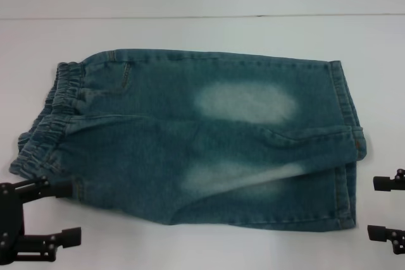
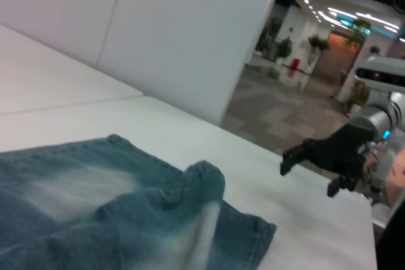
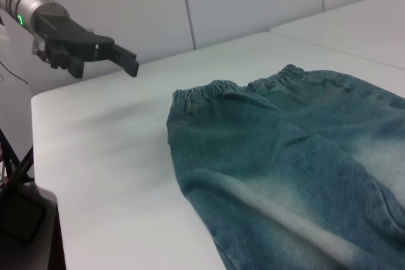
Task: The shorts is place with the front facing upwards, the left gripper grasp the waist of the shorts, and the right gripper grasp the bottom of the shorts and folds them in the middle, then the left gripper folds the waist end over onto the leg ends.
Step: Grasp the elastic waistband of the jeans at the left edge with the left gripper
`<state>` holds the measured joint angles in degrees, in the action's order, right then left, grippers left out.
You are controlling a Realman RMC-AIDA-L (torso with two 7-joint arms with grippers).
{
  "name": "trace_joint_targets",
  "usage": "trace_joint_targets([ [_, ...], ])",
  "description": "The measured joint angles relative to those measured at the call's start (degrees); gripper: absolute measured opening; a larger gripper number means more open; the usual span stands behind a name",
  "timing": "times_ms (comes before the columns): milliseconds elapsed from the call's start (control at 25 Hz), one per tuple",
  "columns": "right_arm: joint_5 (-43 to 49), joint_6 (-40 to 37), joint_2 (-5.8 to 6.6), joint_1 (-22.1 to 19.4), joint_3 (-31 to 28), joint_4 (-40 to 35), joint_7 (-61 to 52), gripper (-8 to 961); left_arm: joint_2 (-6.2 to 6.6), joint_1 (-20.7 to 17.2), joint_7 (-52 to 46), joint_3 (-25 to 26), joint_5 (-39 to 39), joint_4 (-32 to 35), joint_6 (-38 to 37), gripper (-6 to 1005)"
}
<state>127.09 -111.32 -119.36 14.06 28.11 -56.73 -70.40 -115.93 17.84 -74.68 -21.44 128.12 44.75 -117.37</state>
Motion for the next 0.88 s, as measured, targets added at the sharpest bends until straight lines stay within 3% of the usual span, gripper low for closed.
trace_joint_targets([
  [600,-0.4,0.0,-0.35,1.1,-0.5,0.1,-0.5,913,0.53,1.4,-0.1,-1.2,1.9,0.1,0.1,933],
  [880,-0.5,0.0,-0.35,1.2,-1.5,0.3,-0.5,914,1.53,4.0,-5.2,1.7,1.8,1.6,5.7,932],
])
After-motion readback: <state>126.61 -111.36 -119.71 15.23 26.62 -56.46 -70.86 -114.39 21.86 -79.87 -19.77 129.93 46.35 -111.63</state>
